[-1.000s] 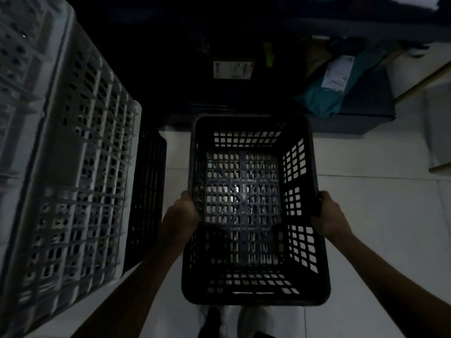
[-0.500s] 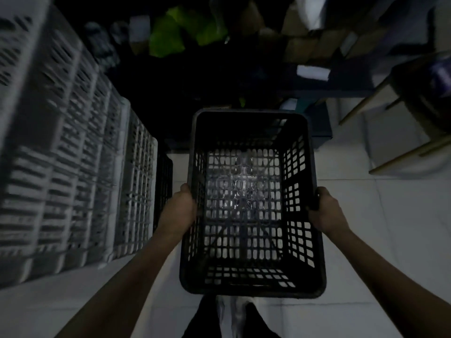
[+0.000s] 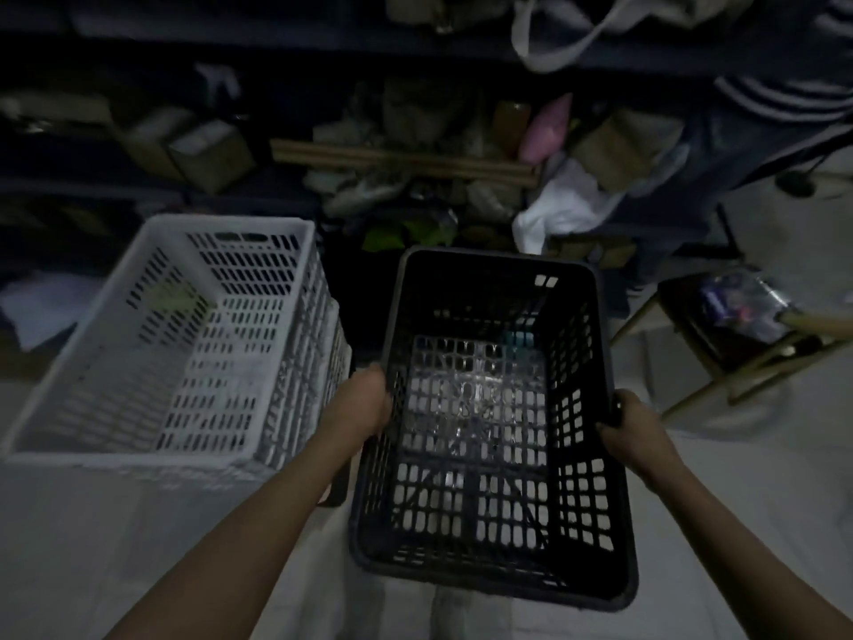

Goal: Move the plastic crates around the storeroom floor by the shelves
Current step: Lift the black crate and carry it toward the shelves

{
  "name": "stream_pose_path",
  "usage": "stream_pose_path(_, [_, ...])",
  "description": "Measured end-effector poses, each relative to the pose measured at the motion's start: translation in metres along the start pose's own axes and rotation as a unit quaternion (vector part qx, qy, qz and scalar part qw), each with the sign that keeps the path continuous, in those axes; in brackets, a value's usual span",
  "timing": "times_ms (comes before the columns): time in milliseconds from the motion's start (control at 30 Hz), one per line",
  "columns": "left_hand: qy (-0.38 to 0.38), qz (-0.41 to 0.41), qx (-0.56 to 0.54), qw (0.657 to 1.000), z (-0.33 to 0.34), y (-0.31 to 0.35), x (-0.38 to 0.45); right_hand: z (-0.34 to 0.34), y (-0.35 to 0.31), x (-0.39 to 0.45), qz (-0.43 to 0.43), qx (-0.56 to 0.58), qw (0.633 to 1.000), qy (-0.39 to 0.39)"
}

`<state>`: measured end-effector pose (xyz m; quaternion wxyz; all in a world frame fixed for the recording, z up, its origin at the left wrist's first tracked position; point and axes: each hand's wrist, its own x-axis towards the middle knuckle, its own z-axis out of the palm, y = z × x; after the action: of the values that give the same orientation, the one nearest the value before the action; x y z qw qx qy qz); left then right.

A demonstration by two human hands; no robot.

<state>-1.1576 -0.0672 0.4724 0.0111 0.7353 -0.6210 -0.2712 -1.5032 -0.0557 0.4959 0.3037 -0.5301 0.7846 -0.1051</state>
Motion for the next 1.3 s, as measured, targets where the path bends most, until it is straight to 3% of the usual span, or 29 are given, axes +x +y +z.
stream_pose_path(167, [0.023,0.003,0.022,0.999,-0.059,0.001,-0.039,-0.038,-0.043,-0.052,-0.020,-0.004,0.999,0.038])
stream_pose_path(400, [0.112,0.062,0.016,0.992,-0.145,-0.025,-0.090,-0.075,-0.112,-0.127,-0.052,0.019,0.994,0.094])
stream_pose_path(733, [0.126,0.069,-0.056,0.988,-0.275,-0.093,-0.141,-0.103,-0.233,-0.183,-0.138,0.026,0.987,0.078])
stream_pose_path(1067, [0.201,-0.001,-0.027,0.979,-0.359,-0.182,-0.140,-0.055,-0.347,-0.161,-0.194,0.041,0.979,0.041])
stream_pose_path(1300, [0.240,-0.053,-0.029,0.969,-0.383,-0.251,-0.090,0.004,-0.429,-0.117,-0.198,0.045,0.977,-0.069])
